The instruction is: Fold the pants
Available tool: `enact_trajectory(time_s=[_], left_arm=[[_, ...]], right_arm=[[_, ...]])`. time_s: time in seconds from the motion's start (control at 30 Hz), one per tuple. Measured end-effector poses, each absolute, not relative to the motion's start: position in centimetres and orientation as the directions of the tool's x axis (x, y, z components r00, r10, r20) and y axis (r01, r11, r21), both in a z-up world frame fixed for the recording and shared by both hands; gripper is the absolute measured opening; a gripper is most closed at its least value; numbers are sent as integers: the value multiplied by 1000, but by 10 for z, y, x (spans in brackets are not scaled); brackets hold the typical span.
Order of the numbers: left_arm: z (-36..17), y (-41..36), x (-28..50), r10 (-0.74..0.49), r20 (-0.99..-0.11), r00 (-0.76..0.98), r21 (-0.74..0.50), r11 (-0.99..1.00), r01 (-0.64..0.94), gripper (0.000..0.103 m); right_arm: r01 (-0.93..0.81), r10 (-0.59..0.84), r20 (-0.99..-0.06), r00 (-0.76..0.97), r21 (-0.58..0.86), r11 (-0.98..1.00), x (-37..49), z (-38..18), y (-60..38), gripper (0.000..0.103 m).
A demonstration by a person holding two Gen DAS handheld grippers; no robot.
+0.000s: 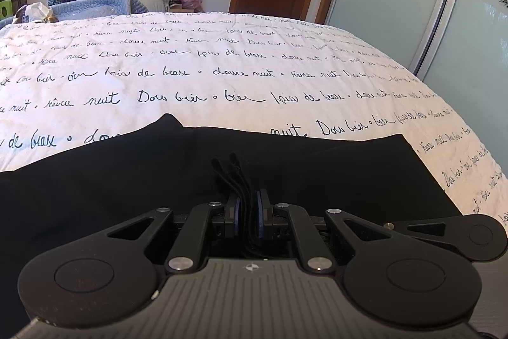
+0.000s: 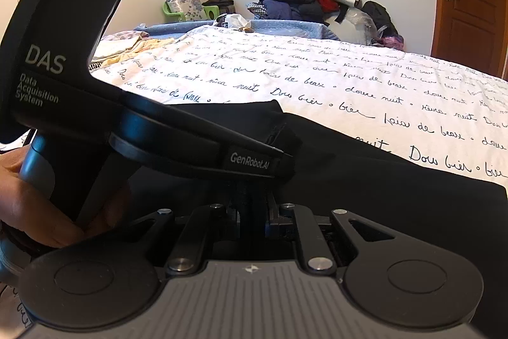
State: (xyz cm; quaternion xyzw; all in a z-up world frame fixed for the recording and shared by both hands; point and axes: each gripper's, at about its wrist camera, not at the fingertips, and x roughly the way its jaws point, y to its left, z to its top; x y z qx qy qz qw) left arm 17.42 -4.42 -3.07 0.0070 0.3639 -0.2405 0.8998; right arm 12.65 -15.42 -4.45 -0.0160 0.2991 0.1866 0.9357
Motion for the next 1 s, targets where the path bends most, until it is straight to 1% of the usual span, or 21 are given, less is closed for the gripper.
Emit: enact_trajectory(time_s=[0.2,0.23,0.3,0.33,0.37,0.4,0.43,0.47,0.5,0.53,0.6,0.67,0.7,0.77,0.8,0.9,0.93,1.0], left_arm=[[-36,-42,177,-425,-671,607,-172,886,430,15],[-36,-43,177,-422,-674,607,-168,887,429,15],[-37,-44,175,-408,-679,610,-151,891,428,20],[-37,-44,174,-402,-679,614,-143,893,426,21],[-36,-44,173,-395,-679,619,-135,896,424,25],[-34,-42,172,-387,-679,624,-126,898,421,28],[-33,-40,171,-382,-676,629,-122,901,417,31],[-31,-36,170,-371,-675,638,-115,907,406,38],[-29,-31,170,-356,-674,648,-106,914,392,43],[-27,-25,171,-341,-672,657,-100,921,376,45],[-23,-14,175,-321,-671,668,-110,934,339,45],[-19,-9,181,-320,-671,669,-131,939,318,45],[-19,-10,185,-319,-680,660,-130,938,320,48],[-22,-19,190,-304,-708,637,-92,935,344,50],[-25,-25,189,-279,-716,640,-51,935,351,50],[-29,-35,179,-228,-699,678,52,929,366,53],[-28,-34,175,-221,-691,689,67,929,365,55],[-26,-31,170,-209,-682,700,76,933,353,62]], right_arm=[[-367,339,-584,738,74,927,129,-47,-150,13],[-371,341,-592,730,76,925,130,-48,-149,15],[-379,344,-605,718,74,923,131,-49,-148,15],[-382,343,-609,715,71,921,131,-49,-147,21],[-393,355,-612,707,78,916,131,-48,-146,32],[-400,361,-618,698,83,913,129,-47,-146,35],[-401,352,-629,693,70,914,128,-44,-145,41],[-412,356,-630,690,61,909,125,-40,-147,49],[-426,370,-622,690,64,902,120,-34,-150,50],[-438,387,-611,690,72,896,115,-29,-155,50],[-449,417,-585,695,99,888,107,-15,-168,50],[-422,412,-559,720,119,899,107,-5,-182,50],[-407,400,-556,728,118,906,109,-3,-187,50],[-383,362,-588,724,95,919,120,-7,-187,50],[-373,344,-608,716,83,924,125,-13,-185,50],[-387,323,-686,652,65,920,134,-37,-175,50],[-393,299,-692,657,25,919,133,-43,-170,49],[-389,274,-679,681,-18,921,126,-41,-165,50]])
